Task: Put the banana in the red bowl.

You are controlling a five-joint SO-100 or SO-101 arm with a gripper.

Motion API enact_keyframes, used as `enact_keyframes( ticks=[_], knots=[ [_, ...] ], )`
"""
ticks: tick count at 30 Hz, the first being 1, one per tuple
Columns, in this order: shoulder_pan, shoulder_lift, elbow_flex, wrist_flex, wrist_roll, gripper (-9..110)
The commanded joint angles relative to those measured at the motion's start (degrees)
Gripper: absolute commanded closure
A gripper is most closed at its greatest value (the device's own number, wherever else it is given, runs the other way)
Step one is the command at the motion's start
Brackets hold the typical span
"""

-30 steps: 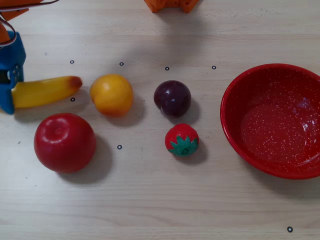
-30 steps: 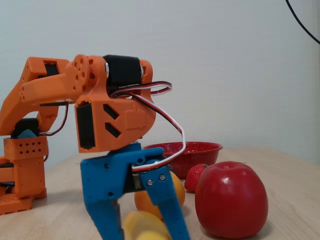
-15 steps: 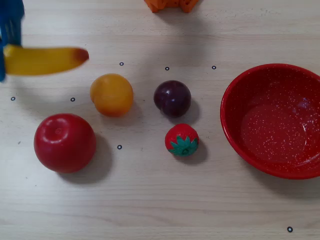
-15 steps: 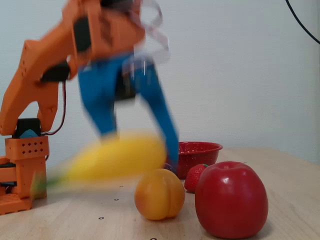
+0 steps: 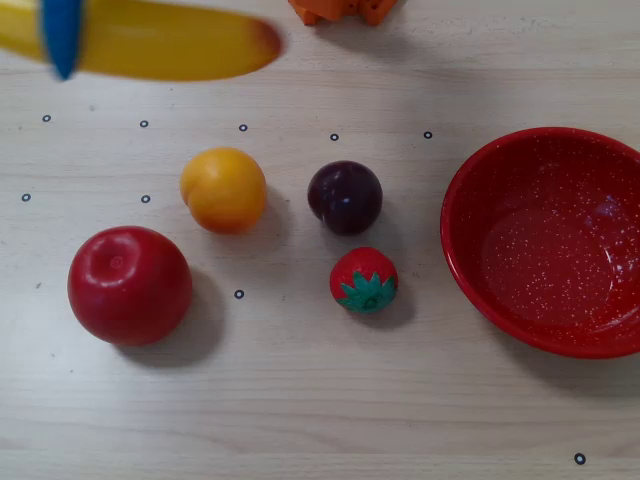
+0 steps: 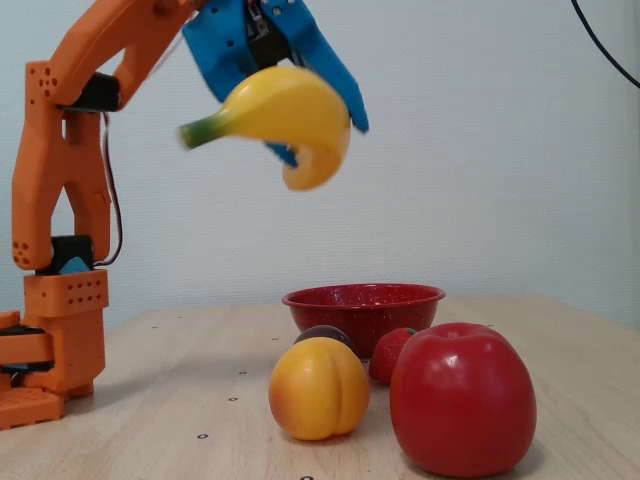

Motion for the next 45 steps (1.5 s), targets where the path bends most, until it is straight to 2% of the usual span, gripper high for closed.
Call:
enact_keyframes(
  ticks=[1,12,21,30,45],
  knots=[
    [5.19,10.11,0.53,5.01,-3.78,101],
    [35.60,29.18,24.26,-2.90,-13.62,101],
    [49.57,26.72,33.93,-17.84,-12.22,101],
    [56.34,13.45,30.23,-24.35,-10.46,101],
    [56.69,-5.27,24.17,-41.66,-9.32,101]
  ],
)
